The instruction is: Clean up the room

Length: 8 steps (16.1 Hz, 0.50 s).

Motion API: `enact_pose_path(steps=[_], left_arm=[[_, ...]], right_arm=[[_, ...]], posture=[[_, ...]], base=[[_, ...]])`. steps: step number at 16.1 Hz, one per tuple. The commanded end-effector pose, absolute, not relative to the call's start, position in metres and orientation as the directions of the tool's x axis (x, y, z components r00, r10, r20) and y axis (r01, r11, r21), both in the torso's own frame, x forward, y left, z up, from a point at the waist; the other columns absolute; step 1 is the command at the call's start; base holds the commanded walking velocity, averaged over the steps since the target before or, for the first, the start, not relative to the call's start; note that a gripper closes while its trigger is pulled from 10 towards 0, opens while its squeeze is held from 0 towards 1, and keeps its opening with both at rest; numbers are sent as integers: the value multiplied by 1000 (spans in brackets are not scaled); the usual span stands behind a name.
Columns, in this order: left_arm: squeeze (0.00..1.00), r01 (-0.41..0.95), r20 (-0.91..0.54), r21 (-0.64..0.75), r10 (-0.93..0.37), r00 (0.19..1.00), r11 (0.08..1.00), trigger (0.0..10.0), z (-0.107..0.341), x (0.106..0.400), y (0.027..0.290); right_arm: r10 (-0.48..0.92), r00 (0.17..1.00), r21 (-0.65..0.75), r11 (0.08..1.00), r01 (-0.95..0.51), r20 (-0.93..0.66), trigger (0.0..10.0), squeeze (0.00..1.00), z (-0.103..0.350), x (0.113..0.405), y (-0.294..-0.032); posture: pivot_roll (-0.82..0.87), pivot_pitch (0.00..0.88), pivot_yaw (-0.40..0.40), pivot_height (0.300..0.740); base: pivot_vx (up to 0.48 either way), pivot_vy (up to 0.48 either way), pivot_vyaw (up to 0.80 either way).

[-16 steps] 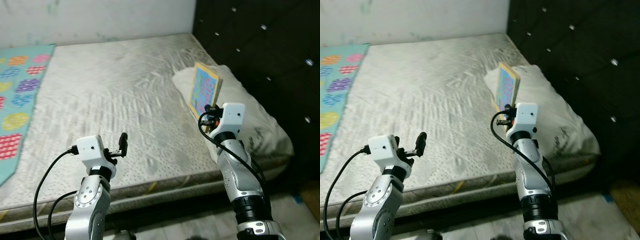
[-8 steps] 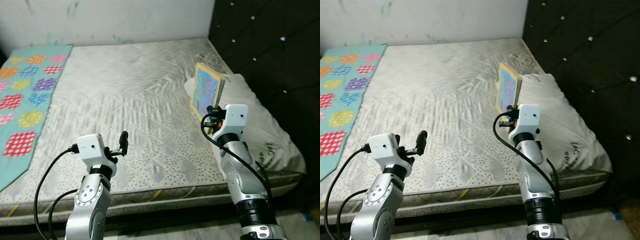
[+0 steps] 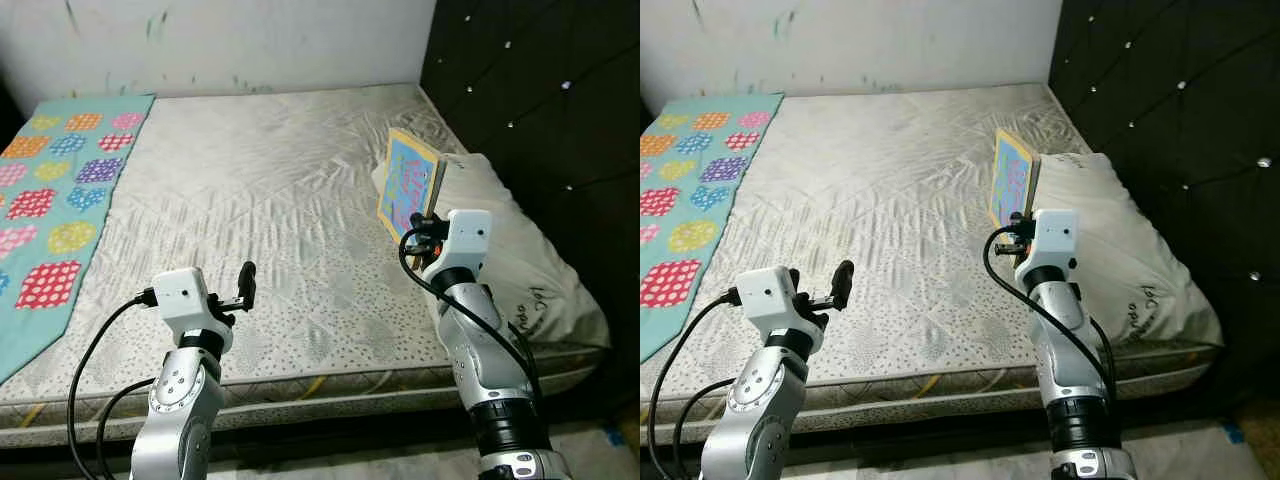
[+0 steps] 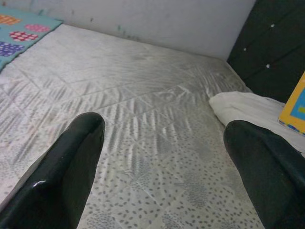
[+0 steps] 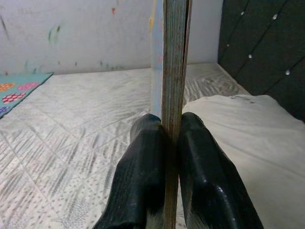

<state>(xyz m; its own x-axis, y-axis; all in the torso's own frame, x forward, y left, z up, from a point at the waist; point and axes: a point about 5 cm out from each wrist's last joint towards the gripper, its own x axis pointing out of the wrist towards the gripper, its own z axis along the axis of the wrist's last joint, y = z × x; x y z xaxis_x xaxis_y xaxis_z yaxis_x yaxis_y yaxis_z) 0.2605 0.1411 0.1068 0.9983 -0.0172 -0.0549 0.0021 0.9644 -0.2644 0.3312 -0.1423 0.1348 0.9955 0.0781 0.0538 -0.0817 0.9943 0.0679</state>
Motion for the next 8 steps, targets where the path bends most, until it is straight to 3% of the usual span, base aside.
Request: enact_pose_path(steps=[1, 8], left_arm=[[0, 15, -58, -271, -32, 998, 962, 10000, 105, 260, 137], [0, 24, -58, -271, -41, 997, 962, 10000, 105, 260, 136]], right_arm=[[72, 992, 66, 995, -80, 105, 10000, 0, 147, 331, -143], [85, 991, 51, 995, -91, 106, 10000, 0, 147, 330, -140]], posture=[[33, 0, 24, 740], [34, 0, 28, 740]], base=[[0, 0, 0], [0, 0, 0]])
